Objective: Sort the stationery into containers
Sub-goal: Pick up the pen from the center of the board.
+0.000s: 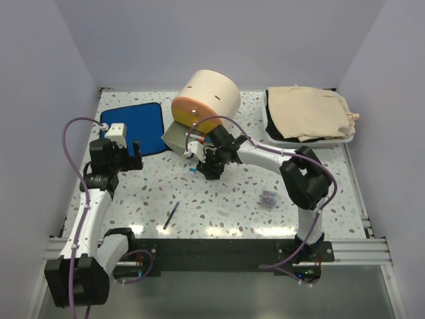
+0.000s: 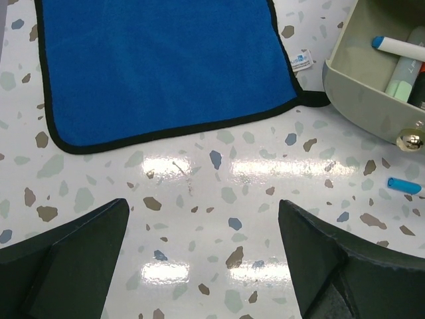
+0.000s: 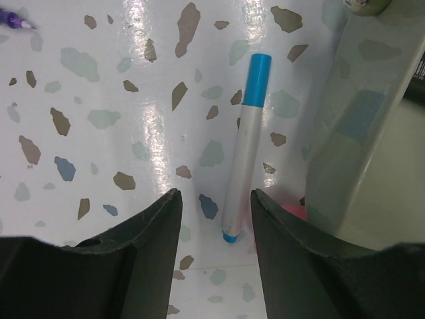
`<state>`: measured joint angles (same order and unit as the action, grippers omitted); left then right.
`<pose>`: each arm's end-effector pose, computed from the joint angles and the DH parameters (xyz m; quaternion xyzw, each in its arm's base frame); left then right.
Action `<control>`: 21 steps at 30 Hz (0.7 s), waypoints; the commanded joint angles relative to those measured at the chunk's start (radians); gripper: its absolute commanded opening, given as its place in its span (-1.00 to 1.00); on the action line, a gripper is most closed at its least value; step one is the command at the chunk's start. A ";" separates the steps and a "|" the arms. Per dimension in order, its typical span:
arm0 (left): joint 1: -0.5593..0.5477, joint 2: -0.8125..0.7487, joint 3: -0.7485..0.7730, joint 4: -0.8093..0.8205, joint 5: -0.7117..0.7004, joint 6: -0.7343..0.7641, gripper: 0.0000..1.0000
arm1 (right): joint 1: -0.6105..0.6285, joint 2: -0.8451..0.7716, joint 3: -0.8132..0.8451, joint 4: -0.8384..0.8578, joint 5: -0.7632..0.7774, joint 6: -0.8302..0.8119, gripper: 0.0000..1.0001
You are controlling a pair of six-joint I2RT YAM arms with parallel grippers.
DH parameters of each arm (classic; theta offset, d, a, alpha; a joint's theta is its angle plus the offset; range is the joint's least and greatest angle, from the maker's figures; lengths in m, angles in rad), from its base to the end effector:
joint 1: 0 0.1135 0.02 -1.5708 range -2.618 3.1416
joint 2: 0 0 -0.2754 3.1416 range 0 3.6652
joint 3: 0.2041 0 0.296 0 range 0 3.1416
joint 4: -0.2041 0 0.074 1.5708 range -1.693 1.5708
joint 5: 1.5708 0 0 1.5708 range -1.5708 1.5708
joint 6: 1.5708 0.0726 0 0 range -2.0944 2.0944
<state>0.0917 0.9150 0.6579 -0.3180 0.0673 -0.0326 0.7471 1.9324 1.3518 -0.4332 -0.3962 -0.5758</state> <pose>0.2698 0.0199 0.2364 -0.0385 0.8774 -0.0154 0.4779 0.3237 0.3380 0.1426 -0.6217 0.7106 0.2116 0.2524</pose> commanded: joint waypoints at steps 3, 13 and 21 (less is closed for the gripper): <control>0.013 0.008 0.023 0.042 0.009 0.010 1.00 | -0.003 0.030 0.036 0.053 0.033 -0.006 -0.02; 0.013 0.015 0.022 0.048 0.011 0.010 1.00 | -0.002 0.079 0.026 0.042 0.062 0.010 -0.14; 0.013 0.013 0.020 0.048 0.011 0.011 1.00 | -0.002 0.007 -0.077 0.108 0.077 0.044 -0.23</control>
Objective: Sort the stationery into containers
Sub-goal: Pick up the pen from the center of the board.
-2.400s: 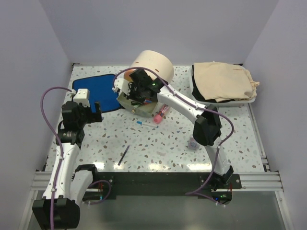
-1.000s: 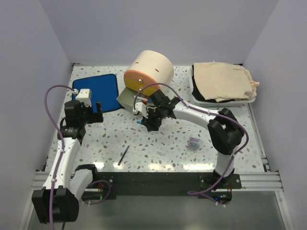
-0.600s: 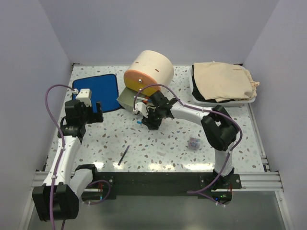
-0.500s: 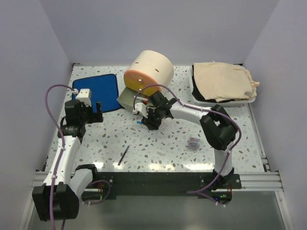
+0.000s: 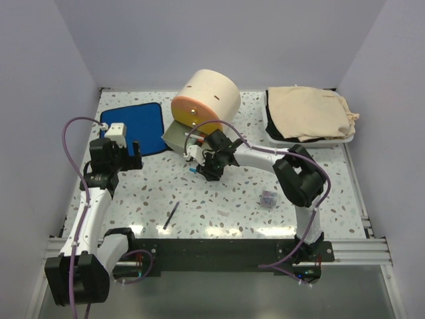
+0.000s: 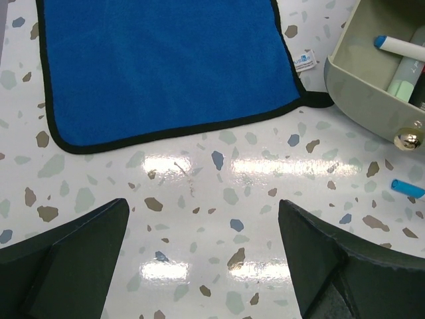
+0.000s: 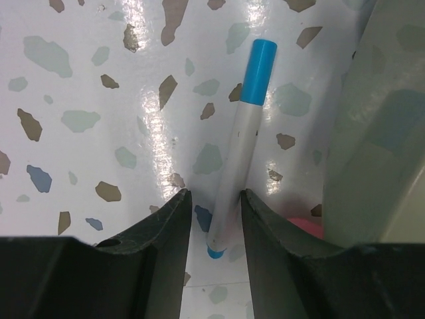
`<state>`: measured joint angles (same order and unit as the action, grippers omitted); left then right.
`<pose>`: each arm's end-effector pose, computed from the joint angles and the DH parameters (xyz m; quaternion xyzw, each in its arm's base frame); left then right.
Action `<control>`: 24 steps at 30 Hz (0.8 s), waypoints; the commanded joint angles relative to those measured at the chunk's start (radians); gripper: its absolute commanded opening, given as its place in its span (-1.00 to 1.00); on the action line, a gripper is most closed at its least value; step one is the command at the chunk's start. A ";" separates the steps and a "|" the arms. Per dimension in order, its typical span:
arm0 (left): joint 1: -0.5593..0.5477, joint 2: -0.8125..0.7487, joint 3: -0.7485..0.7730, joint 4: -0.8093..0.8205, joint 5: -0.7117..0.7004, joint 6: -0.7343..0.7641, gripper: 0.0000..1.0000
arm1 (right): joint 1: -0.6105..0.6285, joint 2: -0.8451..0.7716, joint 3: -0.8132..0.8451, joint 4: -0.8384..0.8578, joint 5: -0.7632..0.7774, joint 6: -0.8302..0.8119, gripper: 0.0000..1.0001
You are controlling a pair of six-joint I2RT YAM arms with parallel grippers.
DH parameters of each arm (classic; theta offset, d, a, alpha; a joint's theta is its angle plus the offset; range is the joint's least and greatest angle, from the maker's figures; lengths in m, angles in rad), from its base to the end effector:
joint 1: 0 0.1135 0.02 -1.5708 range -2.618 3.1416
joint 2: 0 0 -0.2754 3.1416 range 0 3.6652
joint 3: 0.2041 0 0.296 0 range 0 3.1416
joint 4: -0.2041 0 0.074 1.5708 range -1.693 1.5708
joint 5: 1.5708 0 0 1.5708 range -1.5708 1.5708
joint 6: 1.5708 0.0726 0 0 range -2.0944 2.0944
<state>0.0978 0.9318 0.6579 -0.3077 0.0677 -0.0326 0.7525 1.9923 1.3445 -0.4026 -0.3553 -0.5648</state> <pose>0.2726 0.0218 0.2335 -0.0413 0.8788 -0.0143 0.4751 0.3263 0.3401 0.1145 -0.6181 0.7244 0.1937 0.2361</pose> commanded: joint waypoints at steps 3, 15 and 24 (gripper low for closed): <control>0.008 -0.007 0.016 0.042 0.011 0.010 1.00 | -0.007 -0.101 -0.125 0.143 0.067 0.049 -0.16; 0.008 -0.011 0.025 0.024 0.020 0.002 1.00 | -0.002 0.016 -0.039 0.059 0.087 0.121 -0.21; 0.006 -0.019 0.025 0.027 0.029 -0.001 1.00 | 0.014 -0.099 -0.122 0.051 0.046 0.140 -1.00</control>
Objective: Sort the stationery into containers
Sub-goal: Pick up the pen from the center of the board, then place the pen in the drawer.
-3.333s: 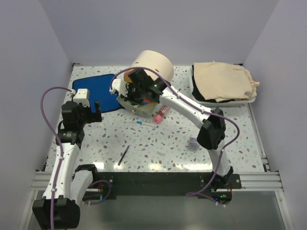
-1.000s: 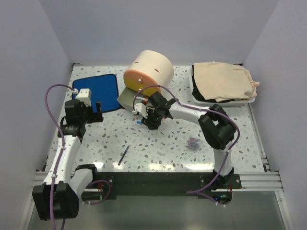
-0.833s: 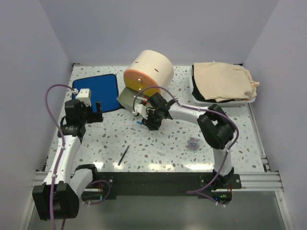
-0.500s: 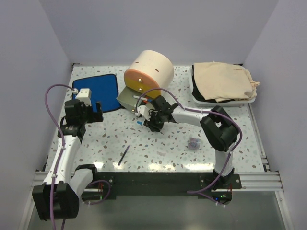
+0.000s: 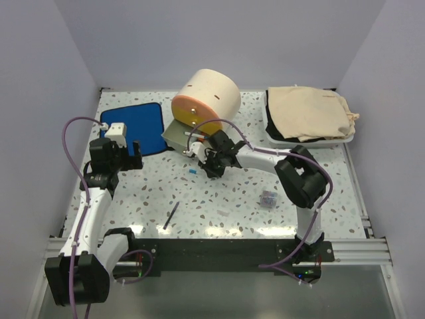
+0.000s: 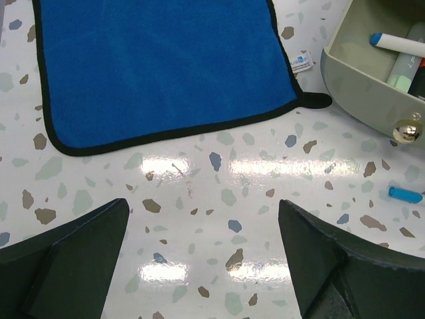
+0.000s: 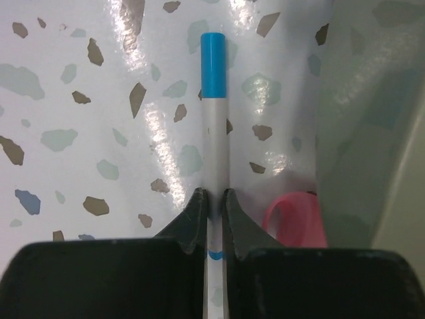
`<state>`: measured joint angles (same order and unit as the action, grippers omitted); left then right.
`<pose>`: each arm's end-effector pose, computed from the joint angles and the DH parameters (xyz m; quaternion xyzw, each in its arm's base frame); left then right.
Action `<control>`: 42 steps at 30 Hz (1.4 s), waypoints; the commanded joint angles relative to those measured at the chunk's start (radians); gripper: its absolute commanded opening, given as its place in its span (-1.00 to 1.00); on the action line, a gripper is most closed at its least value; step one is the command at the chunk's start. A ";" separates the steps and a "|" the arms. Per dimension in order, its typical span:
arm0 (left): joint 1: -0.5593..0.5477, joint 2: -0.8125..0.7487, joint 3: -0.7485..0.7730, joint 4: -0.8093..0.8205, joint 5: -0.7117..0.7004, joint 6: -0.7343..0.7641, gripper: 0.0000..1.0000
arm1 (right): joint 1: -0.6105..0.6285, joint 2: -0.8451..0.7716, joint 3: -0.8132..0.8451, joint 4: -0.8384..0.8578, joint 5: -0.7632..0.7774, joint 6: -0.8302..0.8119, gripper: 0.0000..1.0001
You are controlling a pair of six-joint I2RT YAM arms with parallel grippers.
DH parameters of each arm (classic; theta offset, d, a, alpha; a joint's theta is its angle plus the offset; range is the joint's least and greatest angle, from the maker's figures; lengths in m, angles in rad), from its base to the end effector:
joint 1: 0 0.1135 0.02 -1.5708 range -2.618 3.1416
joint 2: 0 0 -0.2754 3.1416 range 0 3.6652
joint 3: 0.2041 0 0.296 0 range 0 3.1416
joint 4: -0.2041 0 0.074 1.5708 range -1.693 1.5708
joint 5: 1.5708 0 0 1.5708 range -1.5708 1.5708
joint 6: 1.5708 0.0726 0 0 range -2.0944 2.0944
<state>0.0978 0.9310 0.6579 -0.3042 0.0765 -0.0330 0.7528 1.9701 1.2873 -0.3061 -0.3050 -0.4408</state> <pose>0.2728 0.0212 0.2341 -0.0392 0.8778 -0.0182 0.4771 0.3270 0.3362 0.1112 -0.5682 0.7587 0.1878 0.2575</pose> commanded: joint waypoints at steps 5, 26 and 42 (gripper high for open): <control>0.006 -0.032 0.022 0.037 0.028 -0.011 1.00 | 0.028 -0.262 -0.141 -0.113 -0.028 -0.006 -1.00; 0.008 -0.080 0.055 0.004 0.055 -0.022 1.00 | 0.026 -0.076 0.372 0.005 0.257 -0.016 -0.51; -0.026 0.023 0.219 -0.226 0.411 0.252 0.91 | 0.025 -0.428 0.102 -0.241 0.014 0.010 0.01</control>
<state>0.0956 0.8825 0.7155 -0.3763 0.2565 0.0452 0.7788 1.6669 1.4998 -0.4217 -0.1787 -0.4229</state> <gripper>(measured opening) 0.985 0.502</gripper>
